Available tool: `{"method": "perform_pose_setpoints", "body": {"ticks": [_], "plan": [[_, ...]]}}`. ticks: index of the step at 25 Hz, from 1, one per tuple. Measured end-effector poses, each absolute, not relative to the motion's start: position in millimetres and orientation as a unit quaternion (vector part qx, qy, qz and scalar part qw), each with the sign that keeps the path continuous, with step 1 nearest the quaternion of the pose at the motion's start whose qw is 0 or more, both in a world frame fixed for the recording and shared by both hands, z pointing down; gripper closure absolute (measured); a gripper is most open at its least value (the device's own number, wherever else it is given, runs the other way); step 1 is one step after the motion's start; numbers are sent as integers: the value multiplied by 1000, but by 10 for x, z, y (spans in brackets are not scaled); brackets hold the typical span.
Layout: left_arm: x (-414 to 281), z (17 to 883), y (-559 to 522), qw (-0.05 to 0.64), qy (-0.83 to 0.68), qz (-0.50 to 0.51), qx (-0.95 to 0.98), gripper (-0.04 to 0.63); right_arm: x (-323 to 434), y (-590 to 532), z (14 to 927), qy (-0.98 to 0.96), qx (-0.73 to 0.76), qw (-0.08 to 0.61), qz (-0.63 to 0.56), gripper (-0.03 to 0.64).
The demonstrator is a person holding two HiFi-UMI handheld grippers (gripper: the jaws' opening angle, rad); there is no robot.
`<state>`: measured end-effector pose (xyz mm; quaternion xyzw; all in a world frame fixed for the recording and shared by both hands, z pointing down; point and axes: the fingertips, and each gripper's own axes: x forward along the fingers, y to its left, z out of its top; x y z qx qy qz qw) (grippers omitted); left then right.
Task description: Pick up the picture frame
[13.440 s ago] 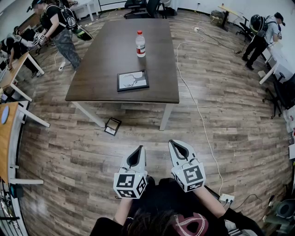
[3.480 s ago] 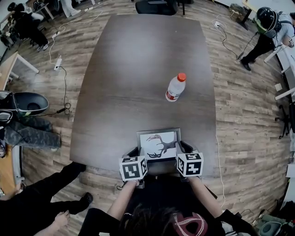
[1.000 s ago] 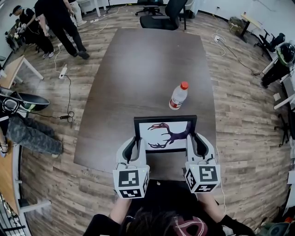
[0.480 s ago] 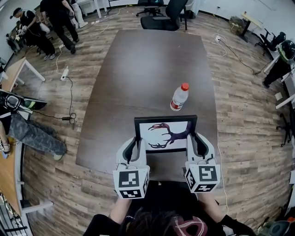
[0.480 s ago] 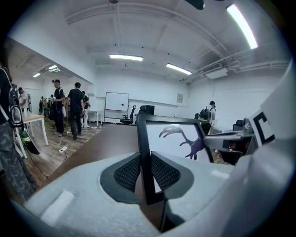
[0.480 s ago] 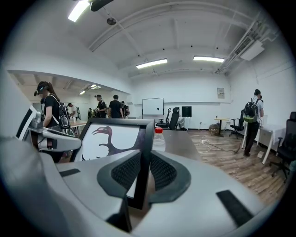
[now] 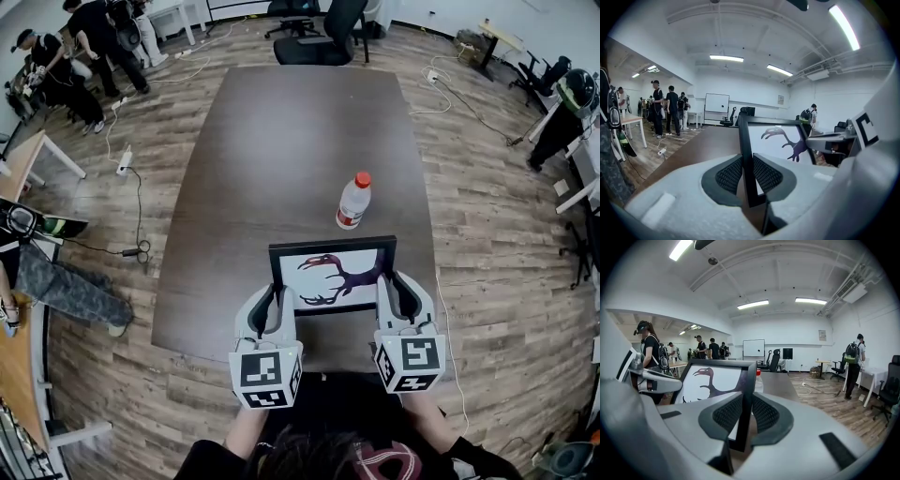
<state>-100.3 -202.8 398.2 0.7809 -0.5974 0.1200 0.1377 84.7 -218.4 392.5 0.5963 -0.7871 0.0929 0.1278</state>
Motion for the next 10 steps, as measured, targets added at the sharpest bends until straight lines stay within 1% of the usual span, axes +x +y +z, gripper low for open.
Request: {"method": "perform_pose_setpoints", "body": {"ticks": [10], "plan": [[-988, 3976, -2011, 126, -603, 127, 777, 518, 870, -2160, 3958, -790, 593, 124, 96, 541]]}}
